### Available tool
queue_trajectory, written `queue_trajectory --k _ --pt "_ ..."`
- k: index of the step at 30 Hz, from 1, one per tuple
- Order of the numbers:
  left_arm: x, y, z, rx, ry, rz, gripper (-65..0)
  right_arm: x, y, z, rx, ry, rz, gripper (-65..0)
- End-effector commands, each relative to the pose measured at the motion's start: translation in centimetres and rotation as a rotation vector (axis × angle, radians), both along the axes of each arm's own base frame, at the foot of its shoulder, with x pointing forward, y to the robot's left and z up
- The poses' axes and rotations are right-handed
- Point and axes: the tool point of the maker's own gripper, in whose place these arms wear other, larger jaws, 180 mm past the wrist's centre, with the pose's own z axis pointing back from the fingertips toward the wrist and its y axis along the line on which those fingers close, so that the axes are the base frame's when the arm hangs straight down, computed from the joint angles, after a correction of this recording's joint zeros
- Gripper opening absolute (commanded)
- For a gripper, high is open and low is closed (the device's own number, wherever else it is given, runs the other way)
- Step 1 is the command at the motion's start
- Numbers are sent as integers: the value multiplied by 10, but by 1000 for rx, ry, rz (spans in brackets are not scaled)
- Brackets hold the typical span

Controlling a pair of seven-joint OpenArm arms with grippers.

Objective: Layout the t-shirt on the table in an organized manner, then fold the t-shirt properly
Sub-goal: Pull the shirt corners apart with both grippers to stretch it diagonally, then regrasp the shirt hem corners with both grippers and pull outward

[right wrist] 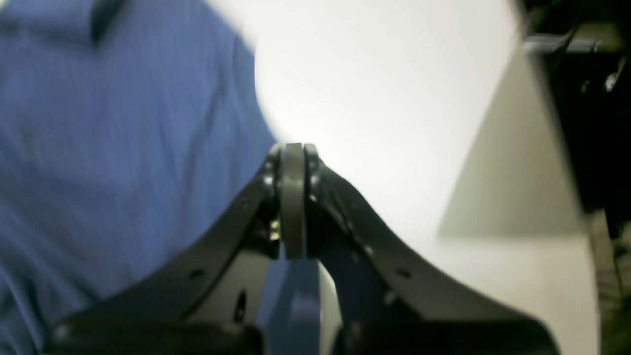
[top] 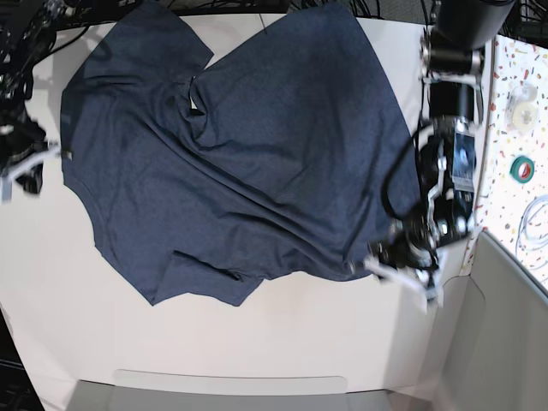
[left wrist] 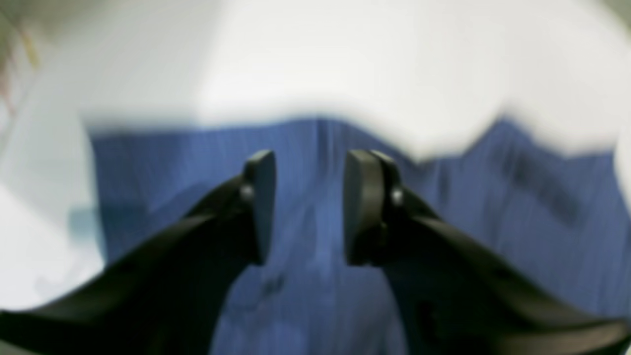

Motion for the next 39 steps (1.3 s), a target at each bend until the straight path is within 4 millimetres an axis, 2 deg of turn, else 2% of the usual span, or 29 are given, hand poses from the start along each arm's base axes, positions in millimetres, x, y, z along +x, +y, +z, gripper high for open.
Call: queue_trajectory --k 1,2,4,6,10,12,14,17,22,26,28,32,36,39 --pt "0 15 8 38 -42 21 -518 22 13 16 5 -47 53 -650" --pt "-7 17 -1 42 -34 30 -568 42 27 14 23 -22 101 -650" --pt "-20 21 -18 53 -4 36 -650 75 43 -2 42 65 154 -650" --pt "-36 27 -33 70 32 38 -650 111 65 -15 6 152 210 -650" --pt "-64 37 -40 71 49 56 -650 163 117 -26 -110 208 332 -650" --pt "-76 40 -31 62 25 67 -650 184 136 -44 -147 257 371 -650" --pt "-92 29 -22 56 14 32 -650 196 149 -61 -168 309 400 -650" --pt "-133 9 -29 25 110 -32 -650 196 153 -91 -158 379 413 -650" --pt "-188 -19 -66 -65 287 -82 -650 191 151 -104 -146 418 409 -650" --pt "-217 -59 -72 -168 345 -258 -650 181 149 -119 -143 449 408 -650" --pt "-224 -70 -78 -200 375 -294 -650 179 149 -124 -140 458 408 -650" --pt "-227 -64 -93 -190 421 -275 -650 171 144 -142 -123 501 399 -650" --pt "-235 -34 -113 -117 491 -256 -650 167 133 -159 -102 523 377 -650" --pt "-234 3 -128 -30 508 -214 -650 165 110 -166 -132 531 342 -650"
